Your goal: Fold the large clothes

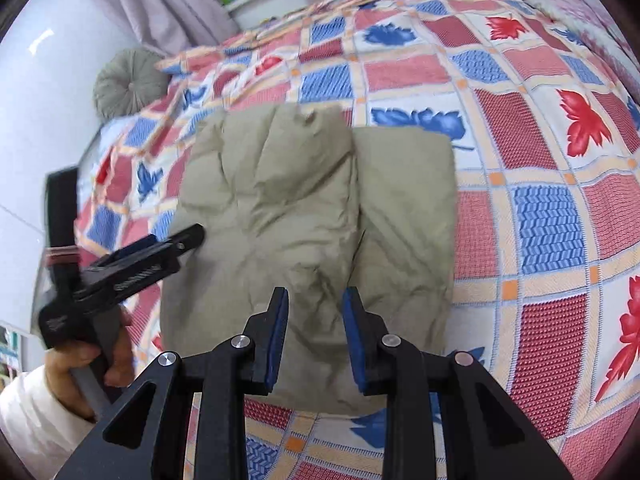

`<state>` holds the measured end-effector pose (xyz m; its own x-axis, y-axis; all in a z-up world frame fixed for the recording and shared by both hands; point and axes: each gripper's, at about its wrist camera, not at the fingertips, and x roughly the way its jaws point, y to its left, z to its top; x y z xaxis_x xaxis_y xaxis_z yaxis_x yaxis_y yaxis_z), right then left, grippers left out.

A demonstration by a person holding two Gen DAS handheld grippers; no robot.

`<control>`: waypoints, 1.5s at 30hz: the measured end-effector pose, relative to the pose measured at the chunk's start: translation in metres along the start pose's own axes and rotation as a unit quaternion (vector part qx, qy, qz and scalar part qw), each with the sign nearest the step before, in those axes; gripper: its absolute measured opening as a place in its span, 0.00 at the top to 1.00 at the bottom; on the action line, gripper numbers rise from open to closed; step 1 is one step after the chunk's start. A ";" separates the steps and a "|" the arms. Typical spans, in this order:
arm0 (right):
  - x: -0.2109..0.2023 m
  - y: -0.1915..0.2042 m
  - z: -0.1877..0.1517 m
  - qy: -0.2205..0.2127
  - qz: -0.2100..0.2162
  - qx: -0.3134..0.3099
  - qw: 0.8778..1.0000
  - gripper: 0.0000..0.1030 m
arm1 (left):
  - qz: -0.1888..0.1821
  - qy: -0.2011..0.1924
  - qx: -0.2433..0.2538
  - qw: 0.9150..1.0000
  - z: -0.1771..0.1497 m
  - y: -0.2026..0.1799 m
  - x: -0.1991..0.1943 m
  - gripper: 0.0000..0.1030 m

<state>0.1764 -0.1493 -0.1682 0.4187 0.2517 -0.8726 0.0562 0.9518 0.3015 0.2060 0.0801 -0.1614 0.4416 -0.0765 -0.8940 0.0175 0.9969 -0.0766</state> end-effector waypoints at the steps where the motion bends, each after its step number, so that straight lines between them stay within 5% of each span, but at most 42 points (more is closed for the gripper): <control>1: 0.008 0.000 -0.003 0.013 -0.004 0.004 1.000 0.70 | -0.001 0.004 -0.004 1.000 -0.005 0.002 -0.001 0.13; 8: 0.036 -0.011 -0.015 0.061 -0.016 0.027 0.998 0.70 | -0.008 0.023 -0.011 1.000 -0.016 0.003 -0.004 0.13; 21: -0.003 -0.015 -0.022 0.055 -0.008 0.045 0.997 0.61 | -0.011 0.048 -0.009 0.999 -0.023 0.008 -0.022 0.13; 37: -0.055 -0.006 -0.053 0.084 -0.010 0.067 0.994 0.46 | -0.019 0.089 0.002 0.996 -0.064 0.021 -0.103 0.13; 39: -0.064 -0.002 -0.057 0.084 -0.015 0.065 0.994 0.45 | -0.015 0.089 -0.001 0.996 -0.068 0.021 -0.115 0.00; 45: -0.091 0.007 -0.059 0.077 -0.017 0.064 0.995 0.45 | -0.012 0.079 0.001 0.997 -0.073 0.014 -0.147 0.00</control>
<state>0.0855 -0.1555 -0.1094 0.2706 0.2535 -0.9287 0.1861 0.9327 0.3088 0.0753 0.1041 -0.0631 0.2936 -0.1012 -0.9506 0.0279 0.9949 -0.0973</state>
